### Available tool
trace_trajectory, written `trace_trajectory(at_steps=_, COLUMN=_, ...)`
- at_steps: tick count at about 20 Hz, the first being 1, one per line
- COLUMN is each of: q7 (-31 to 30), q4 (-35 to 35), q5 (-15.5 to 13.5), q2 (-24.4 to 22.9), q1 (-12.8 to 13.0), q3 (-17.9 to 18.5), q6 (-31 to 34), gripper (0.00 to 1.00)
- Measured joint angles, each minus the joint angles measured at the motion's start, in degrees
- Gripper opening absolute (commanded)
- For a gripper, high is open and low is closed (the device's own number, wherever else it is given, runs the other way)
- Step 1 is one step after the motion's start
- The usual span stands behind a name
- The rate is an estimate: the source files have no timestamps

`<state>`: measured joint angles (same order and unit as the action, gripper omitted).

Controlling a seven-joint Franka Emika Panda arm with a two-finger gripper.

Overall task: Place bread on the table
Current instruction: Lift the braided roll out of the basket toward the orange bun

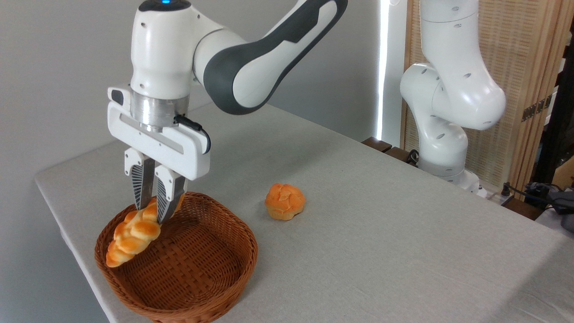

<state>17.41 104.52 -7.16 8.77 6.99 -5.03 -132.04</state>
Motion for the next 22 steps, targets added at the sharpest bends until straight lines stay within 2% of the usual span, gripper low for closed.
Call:
trace_trajectory(at_steps=5, q7=0.00, q4=0.00, q5=0.00, q2=-2.82, q1=0.02, q3=0.00, q6=2.86, gripper=0.43)
trace_trajectory(at_steps=9, q7=1.52, q4=0.08, q5=0.00, q2=-6.51, q1=0.10, q3=0.00, q6=10.52, gripper=0.45)
trace_trajectory(at_steps=13, q7=3.86, q4=1.65, q5=0.00, q2=-10.76, q1=0.19, q3=-0.01, q6=16.67, gripper=0.52)
trace_trajectory(at_steps=18, q7=8.63, q4=6.62, q5=0.00, q2=-16.96, q1=1.40, q3=-0.15, q6=26.12, gripper=0.52)
trace_trajectory(at_steps=21, q7=9.42, q4=10.36, q5=0.00, q2=-20.54, q1=2.33, q3=-0.51, q6=31.00, gripper=0.52)
trace_trajectory(at_steps=22, q7=9.52, q4=11.27, q5=-0.01, q2=-21.25, q1=2.99, q3=-0.60, q6=32.53, gripper=0.61)
